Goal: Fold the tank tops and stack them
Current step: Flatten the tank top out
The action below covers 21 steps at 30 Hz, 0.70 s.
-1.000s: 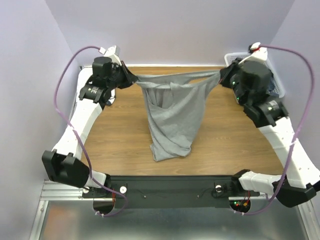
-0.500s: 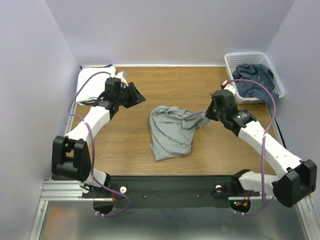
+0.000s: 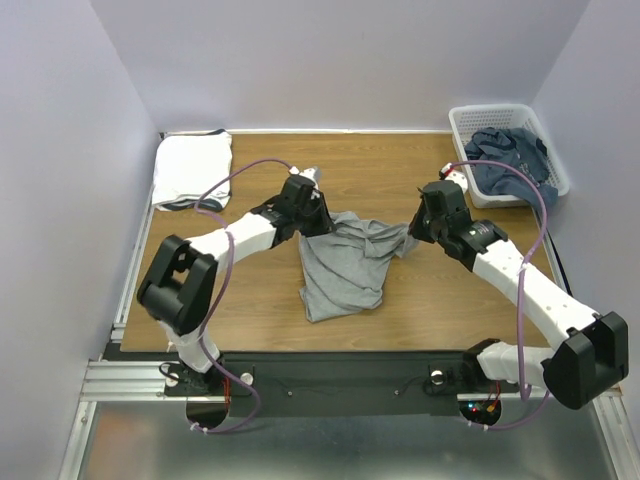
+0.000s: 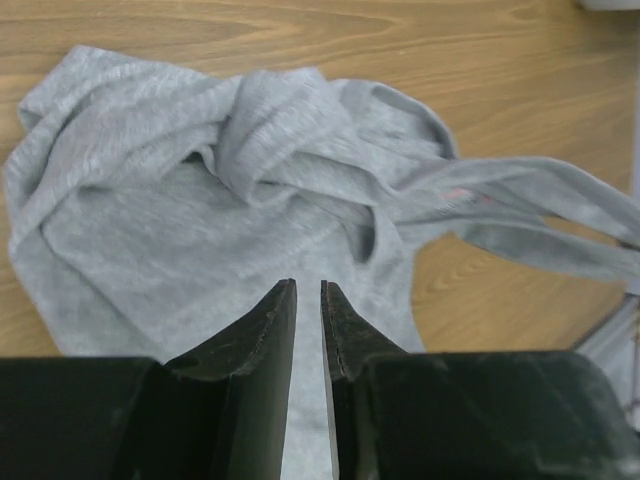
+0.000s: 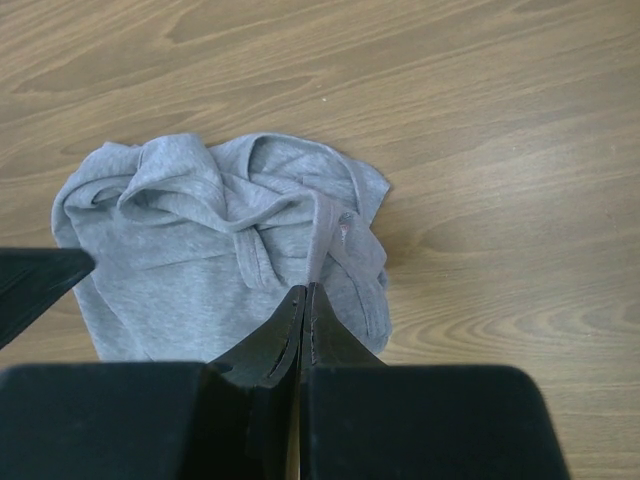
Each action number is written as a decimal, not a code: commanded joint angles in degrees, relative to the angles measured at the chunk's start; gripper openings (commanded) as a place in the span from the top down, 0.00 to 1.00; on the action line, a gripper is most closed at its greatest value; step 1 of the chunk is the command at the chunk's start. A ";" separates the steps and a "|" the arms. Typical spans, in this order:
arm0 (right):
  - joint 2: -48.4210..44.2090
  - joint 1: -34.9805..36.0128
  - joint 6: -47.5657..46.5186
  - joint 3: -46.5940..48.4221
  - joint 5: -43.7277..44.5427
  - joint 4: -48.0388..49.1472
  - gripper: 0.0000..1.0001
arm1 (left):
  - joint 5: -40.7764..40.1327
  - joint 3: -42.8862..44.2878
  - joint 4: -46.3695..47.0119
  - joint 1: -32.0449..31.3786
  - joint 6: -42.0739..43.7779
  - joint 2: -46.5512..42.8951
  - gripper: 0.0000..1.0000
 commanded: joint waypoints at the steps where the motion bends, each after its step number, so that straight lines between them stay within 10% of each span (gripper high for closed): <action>1: 0.09 -0.24 0.11 1.65 1.14 3.62 1.00 | -6.57 5.65 -0.90 -1.63 1.01 4.29 0.78; 12: 1.06 -0.25 -0.59 2.44 0.61 4.15 1.00 | -9.31 11.89 -0.29 -2.52 2.24 13.09 0.55; 21: 1.06 -0.25 -0.77 2.44 0.96 4.24 1.00 | -9.92 13.30 -0.64 -2.52 2.42 16.70 0.68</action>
